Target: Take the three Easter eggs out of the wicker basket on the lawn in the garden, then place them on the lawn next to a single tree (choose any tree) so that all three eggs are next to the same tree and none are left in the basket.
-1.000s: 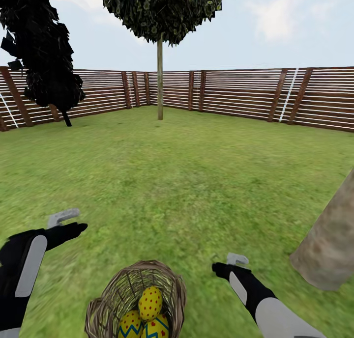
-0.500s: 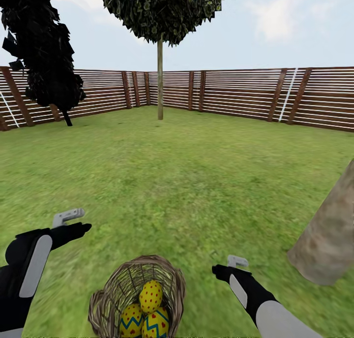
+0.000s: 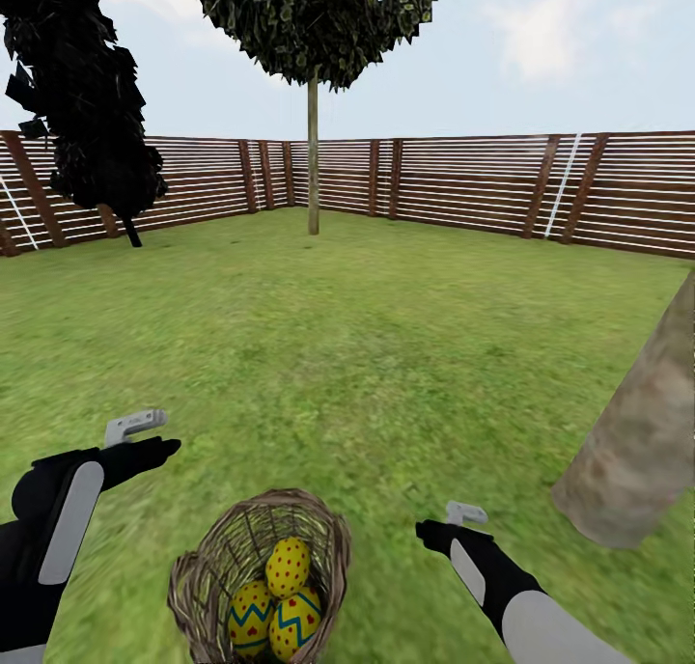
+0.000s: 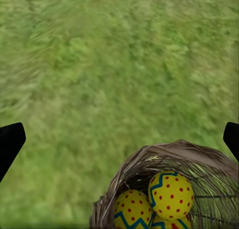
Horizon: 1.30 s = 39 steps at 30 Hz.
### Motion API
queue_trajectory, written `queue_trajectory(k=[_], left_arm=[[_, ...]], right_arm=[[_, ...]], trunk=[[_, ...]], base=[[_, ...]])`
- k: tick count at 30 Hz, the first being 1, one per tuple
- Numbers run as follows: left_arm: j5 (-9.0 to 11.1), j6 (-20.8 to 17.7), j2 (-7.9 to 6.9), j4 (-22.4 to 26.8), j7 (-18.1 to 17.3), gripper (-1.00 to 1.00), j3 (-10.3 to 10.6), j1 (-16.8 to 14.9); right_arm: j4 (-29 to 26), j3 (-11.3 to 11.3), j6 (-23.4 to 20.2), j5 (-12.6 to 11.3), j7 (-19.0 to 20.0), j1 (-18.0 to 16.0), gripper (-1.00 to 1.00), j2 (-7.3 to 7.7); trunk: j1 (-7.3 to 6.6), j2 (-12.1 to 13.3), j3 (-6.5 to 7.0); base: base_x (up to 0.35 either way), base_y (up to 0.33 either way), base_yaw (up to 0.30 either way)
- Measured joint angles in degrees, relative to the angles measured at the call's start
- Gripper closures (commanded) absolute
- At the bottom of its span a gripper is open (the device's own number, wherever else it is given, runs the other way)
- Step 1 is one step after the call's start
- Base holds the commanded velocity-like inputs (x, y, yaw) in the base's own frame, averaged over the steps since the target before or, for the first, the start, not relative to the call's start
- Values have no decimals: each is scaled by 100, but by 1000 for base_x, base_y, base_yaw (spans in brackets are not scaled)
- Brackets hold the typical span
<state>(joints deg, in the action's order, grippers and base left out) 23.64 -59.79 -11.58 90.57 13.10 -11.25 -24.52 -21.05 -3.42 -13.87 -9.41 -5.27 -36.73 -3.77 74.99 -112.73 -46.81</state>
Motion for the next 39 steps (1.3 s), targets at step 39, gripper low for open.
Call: queue_trajectory(k=[39], left_arm=[[-15, -1, -1, -33, 0, -100, 469, -5]], right_arm=[[3, 33, 212, 29, 16, 0, -100, -40]], trunk=[[0, 0, 60]], base=[[-15, -55, -47]])
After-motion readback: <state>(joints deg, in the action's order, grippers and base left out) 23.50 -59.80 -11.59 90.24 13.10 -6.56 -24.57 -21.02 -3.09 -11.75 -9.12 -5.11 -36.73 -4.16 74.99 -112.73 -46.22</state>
